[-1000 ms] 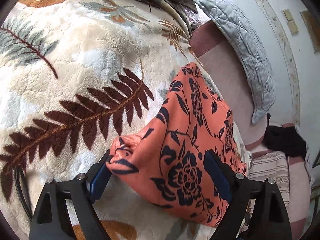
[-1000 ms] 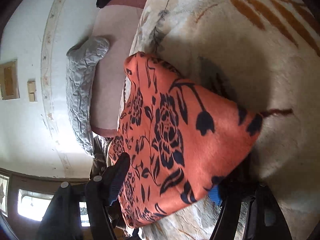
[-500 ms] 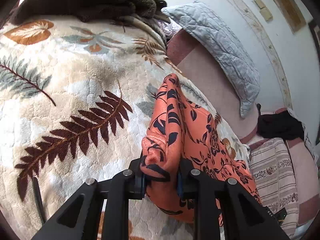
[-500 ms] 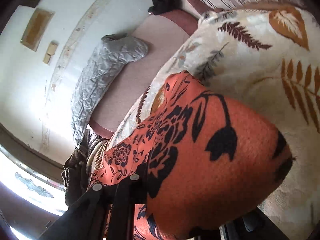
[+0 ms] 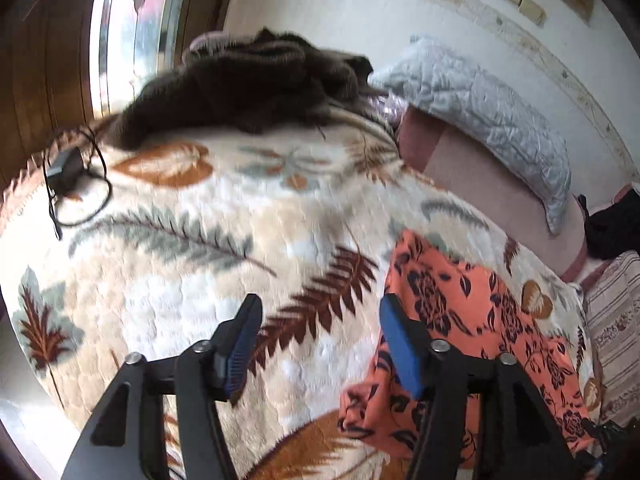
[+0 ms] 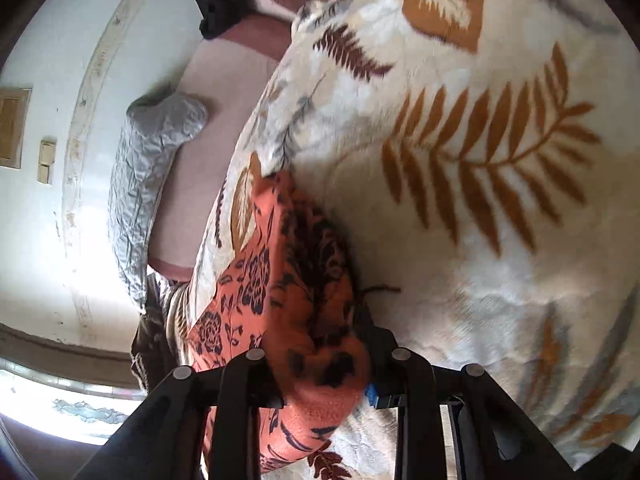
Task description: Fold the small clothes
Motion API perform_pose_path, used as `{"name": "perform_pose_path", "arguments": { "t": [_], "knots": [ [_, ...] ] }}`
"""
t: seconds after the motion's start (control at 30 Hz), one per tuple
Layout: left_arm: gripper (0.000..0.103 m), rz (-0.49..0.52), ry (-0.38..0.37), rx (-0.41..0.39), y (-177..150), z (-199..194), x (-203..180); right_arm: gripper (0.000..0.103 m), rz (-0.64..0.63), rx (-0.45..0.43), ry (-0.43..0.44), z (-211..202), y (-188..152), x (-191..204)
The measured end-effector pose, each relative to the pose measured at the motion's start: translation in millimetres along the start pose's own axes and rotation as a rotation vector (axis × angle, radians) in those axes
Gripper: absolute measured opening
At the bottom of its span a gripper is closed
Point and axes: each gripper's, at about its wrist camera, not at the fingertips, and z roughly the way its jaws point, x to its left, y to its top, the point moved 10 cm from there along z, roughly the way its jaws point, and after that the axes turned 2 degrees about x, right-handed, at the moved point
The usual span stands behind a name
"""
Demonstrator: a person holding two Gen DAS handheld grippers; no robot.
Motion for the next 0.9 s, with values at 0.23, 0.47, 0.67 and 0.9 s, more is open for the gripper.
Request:
{"name": "perform_pose_path", "arguments": {
  "t": [0.23, 0.47, 0.67, 0.9],
  "knots": [
    [0.068, 0.179, -0.127, 0.087, -0.4, 53.2, -87.3, 0.032, -0.261, -0.244, -0.081, -18.3, 35.5, 60.0],
    [0.068, 0.182, -0.113, 0.3, -24.8, 143.6, -120.0, 0.032, -0.383, 0.07, 0.015, 108.0, 15.3, 115.3],
    [0.068, 0.122, -0.092, 0.309, -16.6, 169.7, -104.6, 0.031, -0.345, 0.054, -0.135, 166.7, 48.5, 80.1],
    [0.069, 0.11, 0.012, 0.284, -11.1, 151.1, -82.2, 0.032, -0.468, -0.004, -0.004, 146.1, 35.1, 131.5]
  ]
}}
